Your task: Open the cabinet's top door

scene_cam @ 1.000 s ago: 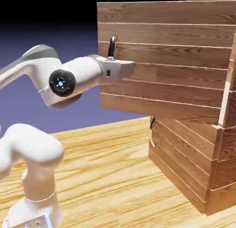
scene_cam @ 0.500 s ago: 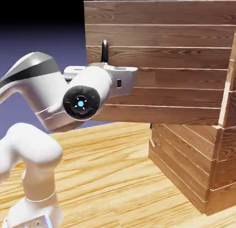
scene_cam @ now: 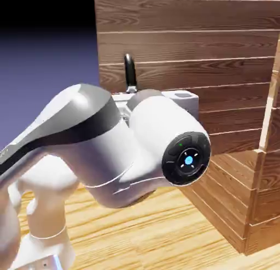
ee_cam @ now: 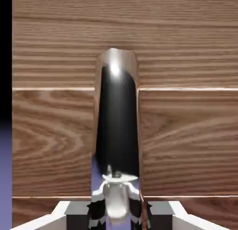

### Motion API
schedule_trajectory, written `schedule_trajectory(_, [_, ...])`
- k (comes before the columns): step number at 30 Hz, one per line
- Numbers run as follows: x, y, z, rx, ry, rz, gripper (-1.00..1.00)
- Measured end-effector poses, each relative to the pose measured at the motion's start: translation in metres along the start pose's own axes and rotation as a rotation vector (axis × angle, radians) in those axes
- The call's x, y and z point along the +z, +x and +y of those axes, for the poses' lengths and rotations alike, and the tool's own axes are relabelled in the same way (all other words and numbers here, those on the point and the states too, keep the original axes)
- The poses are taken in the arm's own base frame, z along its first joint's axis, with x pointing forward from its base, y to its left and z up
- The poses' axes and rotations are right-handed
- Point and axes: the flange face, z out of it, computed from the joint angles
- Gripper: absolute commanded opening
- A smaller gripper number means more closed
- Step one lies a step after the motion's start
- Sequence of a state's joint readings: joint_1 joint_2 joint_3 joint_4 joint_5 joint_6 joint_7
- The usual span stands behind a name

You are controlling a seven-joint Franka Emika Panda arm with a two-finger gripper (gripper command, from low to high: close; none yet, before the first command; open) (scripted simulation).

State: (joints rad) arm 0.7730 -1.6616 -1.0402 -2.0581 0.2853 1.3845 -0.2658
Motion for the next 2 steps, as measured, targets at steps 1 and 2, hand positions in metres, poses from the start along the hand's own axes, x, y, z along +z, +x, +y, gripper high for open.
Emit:
schedule_trajectory(1, [-0.0072,0.0021,0.0021,0.000,0.014,-0.014,-1.00])
schedule_trajectory(2, [-0.0111,0.0032,0.0032,0.001,0.021,-0.021,1.00])
